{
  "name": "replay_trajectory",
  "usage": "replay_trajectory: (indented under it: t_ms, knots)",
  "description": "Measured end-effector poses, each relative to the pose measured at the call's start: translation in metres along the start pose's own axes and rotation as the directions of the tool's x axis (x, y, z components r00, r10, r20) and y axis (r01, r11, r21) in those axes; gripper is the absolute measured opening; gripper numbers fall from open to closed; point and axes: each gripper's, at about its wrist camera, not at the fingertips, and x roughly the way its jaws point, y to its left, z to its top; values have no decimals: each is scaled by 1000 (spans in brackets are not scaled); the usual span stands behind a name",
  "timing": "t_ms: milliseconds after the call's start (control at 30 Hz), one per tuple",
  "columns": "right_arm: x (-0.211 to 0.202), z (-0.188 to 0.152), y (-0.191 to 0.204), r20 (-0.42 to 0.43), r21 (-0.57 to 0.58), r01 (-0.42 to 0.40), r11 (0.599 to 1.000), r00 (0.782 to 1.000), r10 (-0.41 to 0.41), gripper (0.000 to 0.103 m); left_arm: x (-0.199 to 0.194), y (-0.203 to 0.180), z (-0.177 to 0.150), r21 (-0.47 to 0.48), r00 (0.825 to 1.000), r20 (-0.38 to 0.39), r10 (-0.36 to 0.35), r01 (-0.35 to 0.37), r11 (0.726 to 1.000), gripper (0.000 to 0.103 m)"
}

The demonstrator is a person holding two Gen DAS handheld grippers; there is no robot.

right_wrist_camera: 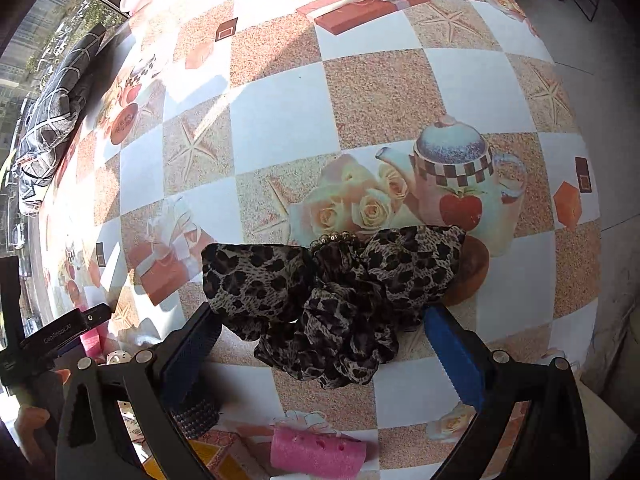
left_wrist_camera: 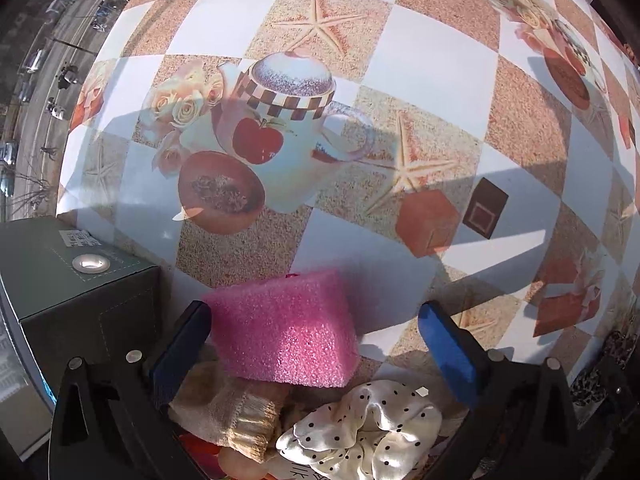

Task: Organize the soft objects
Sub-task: 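Grasp the pink foam sponge with the left tool while the right tool grasps the leopard-print cloth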

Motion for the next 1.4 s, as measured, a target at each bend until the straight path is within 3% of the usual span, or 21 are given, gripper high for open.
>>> replay_trajectory:
  t_ms: [233,500,600,633,667,700,800,867,933,1033,1133,1200,1267,1333,1400]
  knots:
    - [22,-4,27,1,-148,181,972,983,-183,103,-9,-6,-10,-44,1000,16,24,-23,999,101]
    - [22,-2,28,0,-179,175,968,984,-178,102,-3,-14,-7,-37,1000,-28,-2,1,999,99]
    - [12,-8,23,39,-168,189,968,982,-185,81,-10,-18,-6,2,1000,-8,23,-23,1000,89]
    - [6,-9,18,57,-154,188,970,982,-181,63,-12,-20,-7,11,999,3,36,-36,999,82]
    - [1,-11,14,76,-142,186,972,981,-176,38,-15,-21,-8,22,998,15,54,-54,998,75]
    - [-3,-12,10,88,-131,178,975,982,-168,32,-18,-23,-10,38,999,25,48,-48,998,74]
    - [-10,-14,-6,82,-81,103,991,992,-97,30,-32,-26,-10,105,996,87,12,-21,994,68]
    - [-18,-19,-15,96,-57,74,996,993,-68,30,-48,-35,-16,175,989,145,23,-49,983,50]
    - [-26,-27,-21,99,-38,47,998,994,-43,30,-59,-46,-22,230,981,193,27,-72,970,40]
    - [-36,-39,-30,99,-8,20,1000,995,-19,30,-75,-56,-27,283,971,237,-21,-48,958,33]
    - [-42,-55,-39,91,31,5,1000,996,-7,30,-84,-51,-25,269,967,236,-96,30,963,33]
    - [-49,-59,-49,94,52,7,999,996,-11,30,-83,-40,-24,244,965,206,-160,108,964,42]
    - [-53,-66,-55,98,78,-6,997,995,-2,30,-84,-27,-18,204,959,187,-212,173,964,78]
    - [-54,-74,-65,92,104,-24,994,996,14,30,-85,-16,-9,163,955,186,-230,201,966,81]
    - [-51,-77,-65,81,119,-29,992,997,19,30,-80,-11,-1,125,965,144,-218,201,972,81]
